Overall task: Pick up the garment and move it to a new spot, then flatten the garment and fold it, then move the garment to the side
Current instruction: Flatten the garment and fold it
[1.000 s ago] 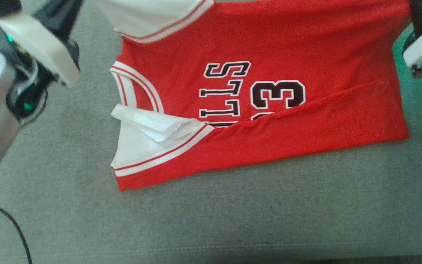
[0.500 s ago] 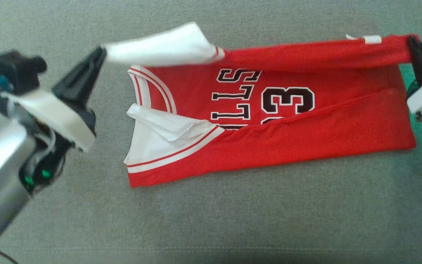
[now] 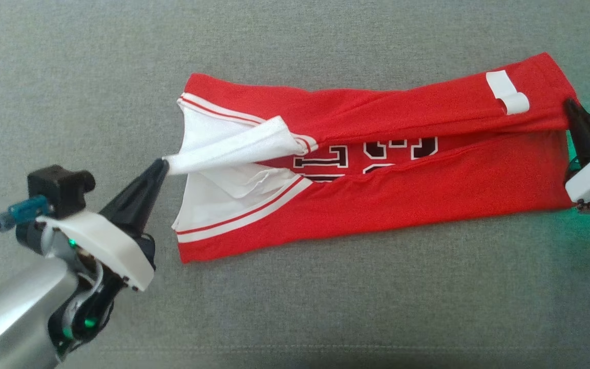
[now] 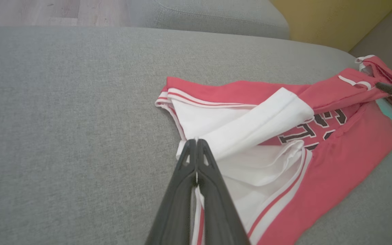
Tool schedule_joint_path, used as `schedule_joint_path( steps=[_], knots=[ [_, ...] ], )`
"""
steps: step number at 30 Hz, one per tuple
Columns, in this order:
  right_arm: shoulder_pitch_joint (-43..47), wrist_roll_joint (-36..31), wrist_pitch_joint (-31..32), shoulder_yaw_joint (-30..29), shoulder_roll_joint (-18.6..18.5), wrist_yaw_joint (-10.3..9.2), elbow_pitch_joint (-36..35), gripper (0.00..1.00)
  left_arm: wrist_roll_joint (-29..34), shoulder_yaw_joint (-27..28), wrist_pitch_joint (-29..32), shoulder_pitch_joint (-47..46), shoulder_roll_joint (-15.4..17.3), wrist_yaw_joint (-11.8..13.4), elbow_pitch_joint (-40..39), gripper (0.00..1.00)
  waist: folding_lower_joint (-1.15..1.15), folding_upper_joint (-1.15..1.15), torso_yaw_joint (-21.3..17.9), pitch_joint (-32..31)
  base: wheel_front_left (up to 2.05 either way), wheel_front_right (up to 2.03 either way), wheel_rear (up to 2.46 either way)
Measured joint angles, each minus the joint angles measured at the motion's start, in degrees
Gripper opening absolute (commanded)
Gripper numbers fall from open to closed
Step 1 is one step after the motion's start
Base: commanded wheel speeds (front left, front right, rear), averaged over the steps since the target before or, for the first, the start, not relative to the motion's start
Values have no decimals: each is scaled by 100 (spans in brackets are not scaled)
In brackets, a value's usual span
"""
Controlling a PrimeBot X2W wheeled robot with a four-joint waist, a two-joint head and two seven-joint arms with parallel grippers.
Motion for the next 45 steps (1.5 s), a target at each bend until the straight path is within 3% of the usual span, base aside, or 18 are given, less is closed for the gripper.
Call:
schedule_joint_path(
  steps=[6,7,8,9,10,11,15,19,27,36,45],
  knots=[
    [125,-116,147,-174,124,0,-93,0,87,-94,-2,82,-21,134,33,0,0,0,29,-20,0,0,0],
    [163,-118,180,-196,154,0,-93,12,101,-105,-2,82,-43,142,56,0,0,0,34,-36,0,0,0],
    [209,-118,226,-231,183,0,-92,40,103,-122,-2,87,-73,141,79,0,0,0,38,-58,0,0,0],
    [260,-136,253,-254,203,0,-92,100,103,-134,-2,103,-111,141,107,15,0,0,41,-84,0,0,0],
    [311,-181,256,-320,225,0,-96,100,104,-134,-3,136,-149,153,142,48,0,0,41,-113,0,0,0],
    [364,-215,255,-385,242,0,-112,100,107,-132,-7,176,-185,192,180,100,0,0,41,-144,0,0,0],
    [671,-345,43,-580,369,0,-293,100,326,103,-52,389,-415,434,328,100,0,0,20,-392,0,0,0],
    [1147,-470,-234,-649,510,0,-452,100,866,858,-58,814,-824,738,280,100,0,0,-12,-716,0,0,0],
    [2196,-825,-935,-467,787,0,-371,100,2169,1982,-58,2620,-1753,1072,234,100,0,0,-94,-1654,0,0,0],
    [2496,-1037,-1503,-446,899,0,-305,100,3400,2670,-58,3652,-2519,1085,196,100,0,0,-96,-2313,0,0,0],
    [2709,-1178,-1603,-736,1039,0,12,100,4519,2880,-58,4050,-2961,951,65,100,0,0,336,-2450,0,0,0]
  ],
)
